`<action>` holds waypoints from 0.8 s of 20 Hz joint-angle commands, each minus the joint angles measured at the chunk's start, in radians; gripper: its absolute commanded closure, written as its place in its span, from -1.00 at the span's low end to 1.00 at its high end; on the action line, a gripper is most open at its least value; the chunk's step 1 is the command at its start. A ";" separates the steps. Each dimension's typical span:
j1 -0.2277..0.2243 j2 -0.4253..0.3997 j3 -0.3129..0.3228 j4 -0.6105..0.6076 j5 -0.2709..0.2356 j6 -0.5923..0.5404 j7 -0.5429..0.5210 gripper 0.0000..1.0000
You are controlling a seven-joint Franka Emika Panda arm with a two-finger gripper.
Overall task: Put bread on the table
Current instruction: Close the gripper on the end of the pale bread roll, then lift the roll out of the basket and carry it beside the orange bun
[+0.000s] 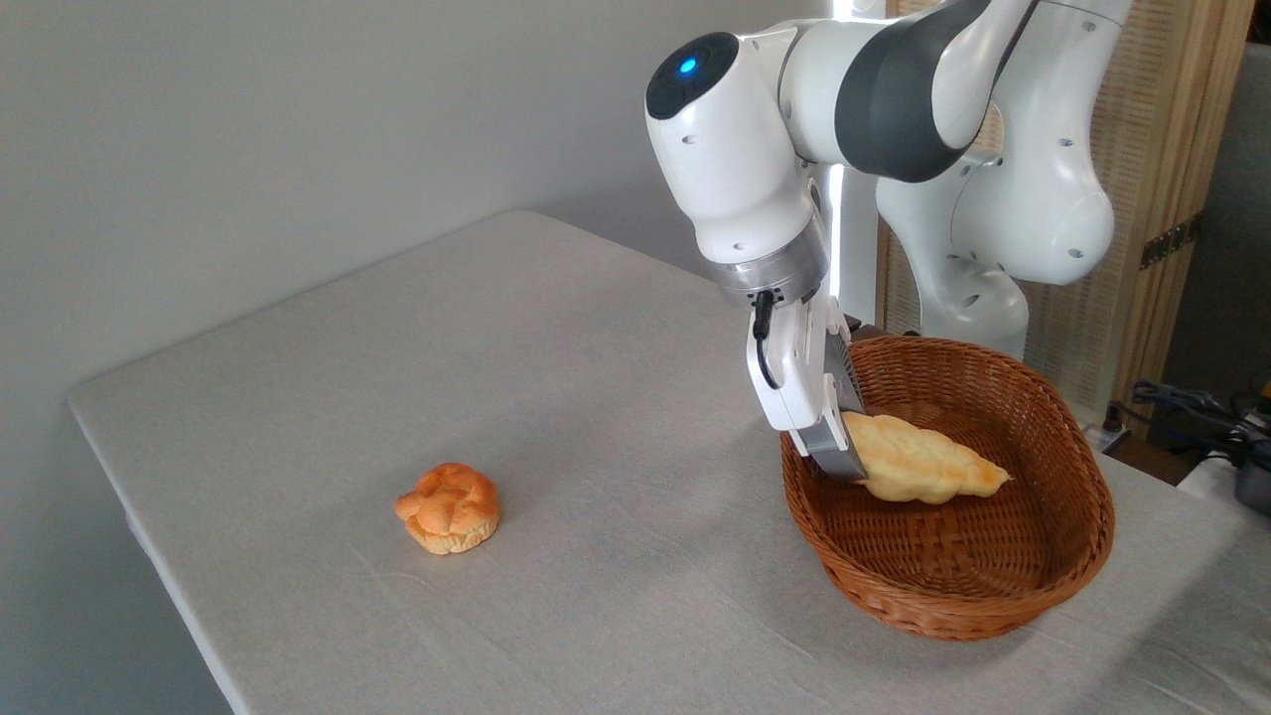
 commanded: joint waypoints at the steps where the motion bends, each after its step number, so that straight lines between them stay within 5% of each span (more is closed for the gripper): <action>1: -0.009 -0.008 0.010 -0.003 0.010 -0.030 0.018 0.61; 10: -0.009 -0.016 0.004 0.025 0.012 -0.073 0.021 0.61; 16: 0.031 0.031 -0.024 0.273 -0.028 -0.287 0.050 0.55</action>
